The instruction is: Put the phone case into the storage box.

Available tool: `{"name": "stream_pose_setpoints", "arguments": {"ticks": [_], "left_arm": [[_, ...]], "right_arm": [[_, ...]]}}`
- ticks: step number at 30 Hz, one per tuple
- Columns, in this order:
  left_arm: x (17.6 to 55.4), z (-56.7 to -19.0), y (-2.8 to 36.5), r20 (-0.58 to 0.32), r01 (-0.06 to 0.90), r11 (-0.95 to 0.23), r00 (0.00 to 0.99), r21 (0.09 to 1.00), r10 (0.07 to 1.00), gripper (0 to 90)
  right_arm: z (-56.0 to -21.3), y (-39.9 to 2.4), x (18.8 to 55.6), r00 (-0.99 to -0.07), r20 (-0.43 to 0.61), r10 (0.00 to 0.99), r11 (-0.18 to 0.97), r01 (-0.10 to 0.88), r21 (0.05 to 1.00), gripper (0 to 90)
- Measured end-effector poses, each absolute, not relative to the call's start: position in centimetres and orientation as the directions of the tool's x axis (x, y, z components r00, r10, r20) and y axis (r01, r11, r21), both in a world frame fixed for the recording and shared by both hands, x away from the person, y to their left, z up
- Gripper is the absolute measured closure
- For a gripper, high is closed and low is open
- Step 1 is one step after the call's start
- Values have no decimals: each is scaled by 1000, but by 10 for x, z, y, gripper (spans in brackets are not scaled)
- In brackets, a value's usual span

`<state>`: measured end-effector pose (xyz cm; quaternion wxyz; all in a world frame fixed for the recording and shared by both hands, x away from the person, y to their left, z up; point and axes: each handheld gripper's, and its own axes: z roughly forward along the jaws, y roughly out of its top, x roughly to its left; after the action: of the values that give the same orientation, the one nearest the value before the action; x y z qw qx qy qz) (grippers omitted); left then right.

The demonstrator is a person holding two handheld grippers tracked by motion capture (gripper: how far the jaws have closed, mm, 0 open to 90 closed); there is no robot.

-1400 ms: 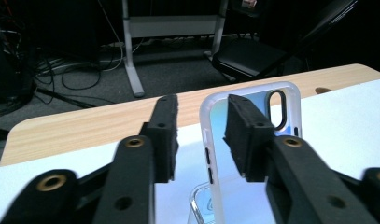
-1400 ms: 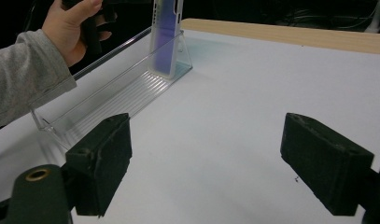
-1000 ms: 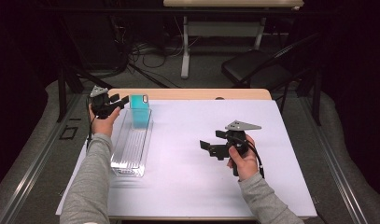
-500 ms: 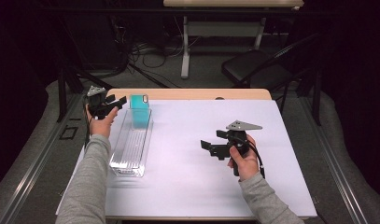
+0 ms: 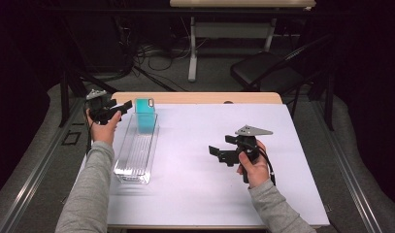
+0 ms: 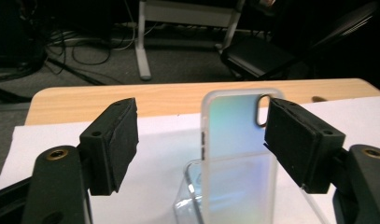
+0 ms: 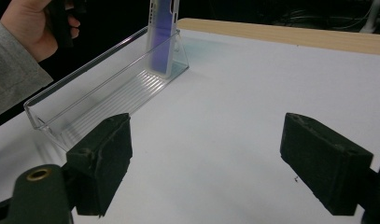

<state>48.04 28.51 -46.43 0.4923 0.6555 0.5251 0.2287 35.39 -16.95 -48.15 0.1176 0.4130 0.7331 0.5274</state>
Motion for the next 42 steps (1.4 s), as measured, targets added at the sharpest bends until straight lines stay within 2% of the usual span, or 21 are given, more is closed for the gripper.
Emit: {"name": "stream_pose_setpoints", "arguments": {"ticks": [16,23,42], "left_arm": [[460,-444,279,-242,441,47,398,896,885,220],[451,-437,274,-217,427,3,452,904,865,164],[419,-422,255,-183,398,-54,534,916,825,137]], "right_arm": [[-482,-170,354,-631,261,731,101,478,873,165],[-481,-170,354,-630,258,732,104,479,872,164],[-480,-173,352,-626,261,735,95,476,874,163]]}}
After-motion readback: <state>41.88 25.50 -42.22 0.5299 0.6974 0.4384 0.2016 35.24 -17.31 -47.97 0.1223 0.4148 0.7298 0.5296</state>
